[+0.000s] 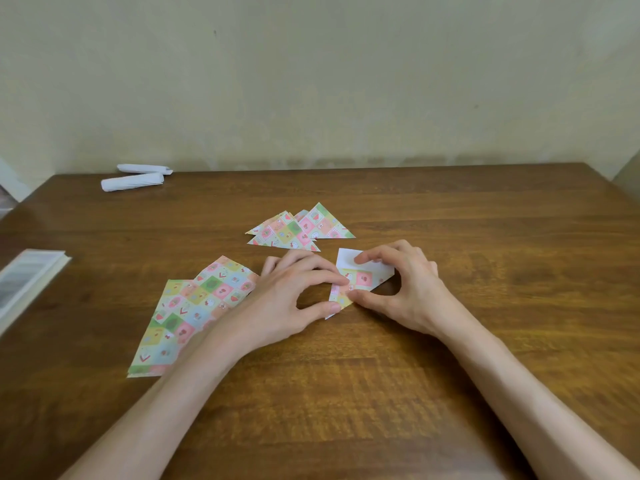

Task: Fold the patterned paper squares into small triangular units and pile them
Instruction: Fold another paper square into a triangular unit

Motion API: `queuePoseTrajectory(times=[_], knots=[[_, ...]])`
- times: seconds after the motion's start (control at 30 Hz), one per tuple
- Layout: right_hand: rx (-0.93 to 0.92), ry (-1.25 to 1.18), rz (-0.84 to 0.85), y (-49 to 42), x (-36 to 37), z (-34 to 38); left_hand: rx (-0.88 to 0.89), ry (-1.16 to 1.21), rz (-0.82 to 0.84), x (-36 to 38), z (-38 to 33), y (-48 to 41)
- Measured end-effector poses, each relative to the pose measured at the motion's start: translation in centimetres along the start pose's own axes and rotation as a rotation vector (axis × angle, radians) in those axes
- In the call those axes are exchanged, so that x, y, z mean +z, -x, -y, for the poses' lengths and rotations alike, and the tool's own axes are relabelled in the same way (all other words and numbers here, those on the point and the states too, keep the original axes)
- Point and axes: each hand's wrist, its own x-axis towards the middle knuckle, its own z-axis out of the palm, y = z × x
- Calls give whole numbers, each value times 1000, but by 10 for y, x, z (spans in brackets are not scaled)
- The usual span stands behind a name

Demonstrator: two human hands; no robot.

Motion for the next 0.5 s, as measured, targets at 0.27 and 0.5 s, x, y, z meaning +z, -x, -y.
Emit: queuePoseTrajectory(times=[0.27,0.5], knots=[[16,-16,78,-3,-5,-4,-3,-8,35,-3,-3,0],[4,6,107,-2,-7,-4,20,-73,-1,-1,-12,3]])
